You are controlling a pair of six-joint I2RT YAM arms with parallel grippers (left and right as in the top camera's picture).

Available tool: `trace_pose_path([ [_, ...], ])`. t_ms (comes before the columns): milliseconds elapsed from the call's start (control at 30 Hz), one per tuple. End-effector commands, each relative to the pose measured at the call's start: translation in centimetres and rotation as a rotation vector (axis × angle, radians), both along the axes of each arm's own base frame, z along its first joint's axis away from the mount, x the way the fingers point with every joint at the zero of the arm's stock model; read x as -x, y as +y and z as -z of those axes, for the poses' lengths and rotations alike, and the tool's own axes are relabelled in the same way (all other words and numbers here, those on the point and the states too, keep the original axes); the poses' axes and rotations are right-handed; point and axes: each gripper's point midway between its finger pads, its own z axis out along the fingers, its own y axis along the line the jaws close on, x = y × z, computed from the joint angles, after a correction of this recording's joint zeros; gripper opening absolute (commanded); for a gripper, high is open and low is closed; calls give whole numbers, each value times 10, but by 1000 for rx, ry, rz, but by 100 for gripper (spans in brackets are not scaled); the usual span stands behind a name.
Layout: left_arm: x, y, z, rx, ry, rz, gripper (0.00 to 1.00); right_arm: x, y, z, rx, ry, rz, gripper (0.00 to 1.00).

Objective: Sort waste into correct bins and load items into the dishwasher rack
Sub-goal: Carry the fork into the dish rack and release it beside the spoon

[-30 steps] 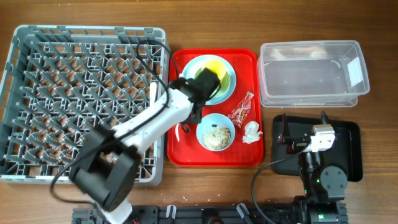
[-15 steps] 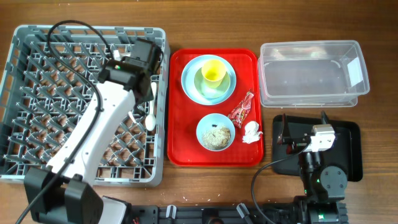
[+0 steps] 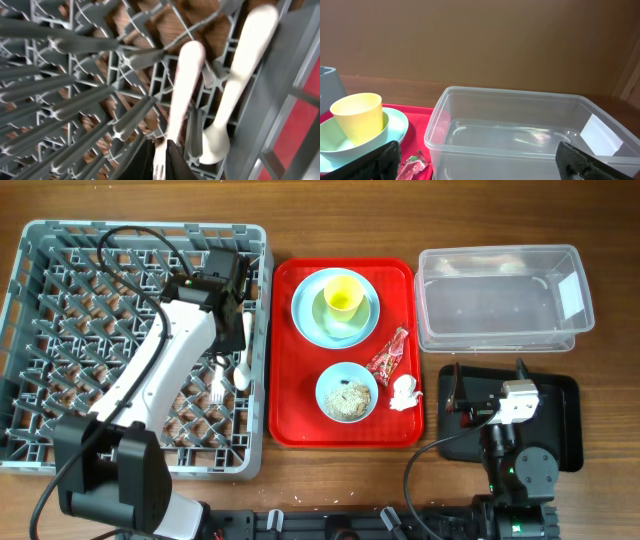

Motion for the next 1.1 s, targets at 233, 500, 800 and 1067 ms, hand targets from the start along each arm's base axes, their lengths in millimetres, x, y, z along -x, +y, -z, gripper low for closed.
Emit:
trace_pose_path([
  [233, -14, -16, -20, 99, -64, 22, 23, 0, 3, -1, 1, -7, -16, 100],
  [500, -31, -63, -50, 386, -176, 13, 39, 0, 3, -1, 1, -7, -16, 100],
  [800, -29, -70, 20, 404, -90, 8, 38, 0, 3, -1, 1, -7, -16, 100],
  [1067, -36, -76, 30, 430, -96, 16, 36, 0, 3, -1, 1, -7, -16, 100],
])
